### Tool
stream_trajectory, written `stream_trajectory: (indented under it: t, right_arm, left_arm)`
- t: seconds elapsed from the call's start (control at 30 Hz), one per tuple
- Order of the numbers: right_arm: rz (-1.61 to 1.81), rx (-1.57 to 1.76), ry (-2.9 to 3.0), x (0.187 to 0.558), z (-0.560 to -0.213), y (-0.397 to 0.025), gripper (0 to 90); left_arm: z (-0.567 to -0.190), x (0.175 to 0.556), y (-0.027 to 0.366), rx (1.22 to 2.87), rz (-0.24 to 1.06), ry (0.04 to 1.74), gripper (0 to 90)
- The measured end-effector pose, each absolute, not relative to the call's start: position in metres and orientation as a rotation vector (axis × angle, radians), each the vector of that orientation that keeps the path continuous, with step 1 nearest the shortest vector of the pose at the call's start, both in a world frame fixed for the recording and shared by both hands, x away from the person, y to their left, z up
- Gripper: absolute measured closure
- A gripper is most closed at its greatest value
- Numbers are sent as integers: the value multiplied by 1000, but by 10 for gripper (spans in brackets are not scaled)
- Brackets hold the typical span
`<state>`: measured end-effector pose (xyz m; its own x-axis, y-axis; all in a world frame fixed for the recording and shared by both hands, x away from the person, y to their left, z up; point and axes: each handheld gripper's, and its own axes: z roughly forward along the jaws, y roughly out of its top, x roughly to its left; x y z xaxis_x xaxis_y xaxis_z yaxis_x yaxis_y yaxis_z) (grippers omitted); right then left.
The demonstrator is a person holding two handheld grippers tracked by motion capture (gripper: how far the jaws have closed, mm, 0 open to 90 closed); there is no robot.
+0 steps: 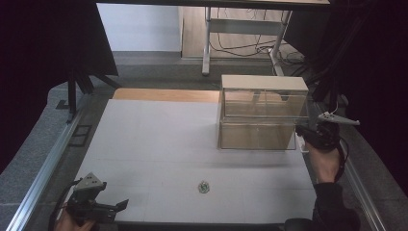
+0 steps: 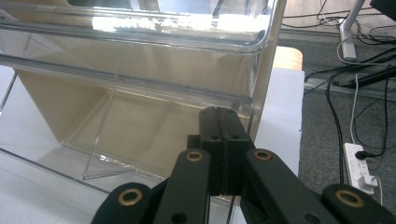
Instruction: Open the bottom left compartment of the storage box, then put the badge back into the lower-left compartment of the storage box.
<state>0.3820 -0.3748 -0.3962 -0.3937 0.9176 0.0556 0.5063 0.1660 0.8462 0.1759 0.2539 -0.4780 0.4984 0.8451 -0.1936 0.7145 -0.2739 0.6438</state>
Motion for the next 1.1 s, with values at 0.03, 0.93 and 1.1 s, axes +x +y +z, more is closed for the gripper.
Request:
stream_trajectory:
  t: [0.03, 0.93, 1.1]
  right_arm:
    - [1139, 1344, 1972, 382, -396, -375, 898]
    - [1156, 1328, 1996, 382, -393, -372, 898]
    - [1159, 1327, 2002, 382, -393, -370, 898]
  left_arm:
    - [-478, 176, 254, 2054, 242, 1271, 0]
    - [-478, 206, 211, 2057, 140, 1010, 0]
    - [-482, 216, 196, 2078, 118, 972, 0]
